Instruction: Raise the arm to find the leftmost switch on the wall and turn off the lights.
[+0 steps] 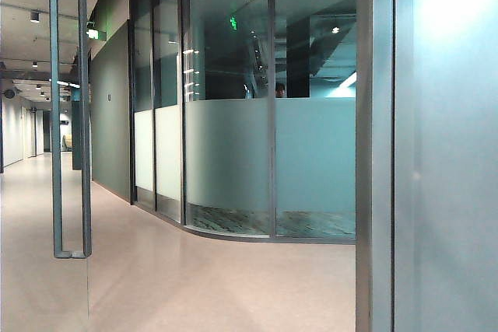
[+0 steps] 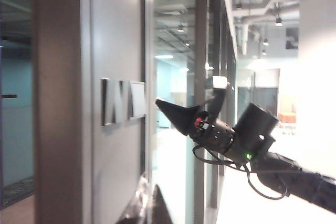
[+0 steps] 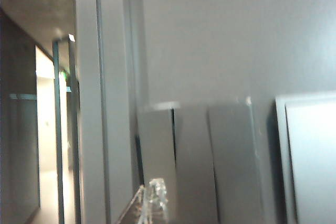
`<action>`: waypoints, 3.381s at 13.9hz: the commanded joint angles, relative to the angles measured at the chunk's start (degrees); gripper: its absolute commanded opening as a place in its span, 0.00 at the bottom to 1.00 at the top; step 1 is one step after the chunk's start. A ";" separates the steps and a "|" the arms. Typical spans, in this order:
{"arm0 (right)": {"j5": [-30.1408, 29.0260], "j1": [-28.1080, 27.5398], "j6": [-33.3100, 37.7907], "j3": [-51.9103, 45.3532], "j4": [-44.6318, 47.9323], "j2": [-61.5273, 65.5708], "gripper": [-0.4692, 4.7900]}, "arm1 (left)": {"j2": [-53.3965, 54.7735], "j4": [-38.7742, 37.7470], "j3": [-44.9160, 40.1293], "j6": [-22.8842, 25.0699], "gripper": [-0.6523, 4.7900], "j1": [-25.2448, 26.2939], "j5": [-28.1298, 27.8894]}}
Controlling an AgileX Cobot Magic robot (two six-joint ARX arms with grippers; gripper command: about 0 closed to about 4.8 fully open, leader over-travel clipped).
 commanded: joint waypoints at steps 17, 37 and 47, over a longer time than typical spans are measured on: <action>0.28 5.53 -1.18 18.78 2.34 18.03 0.09 | -0.20 0.79 0.31 -0.33 0.11 -0.02 0.00; 0.00 5.66 -4.22 18.69 -7.74 7.17 0.09 | -1.16 0.39 0.24 -0.15 0.11 1.84 -3.80; 7.32 5.66 -12.57 1.09 -29.77 -15.61 0.09 | -28.37 -40.85 -7.65 40.13 0.11 4.04 -62.84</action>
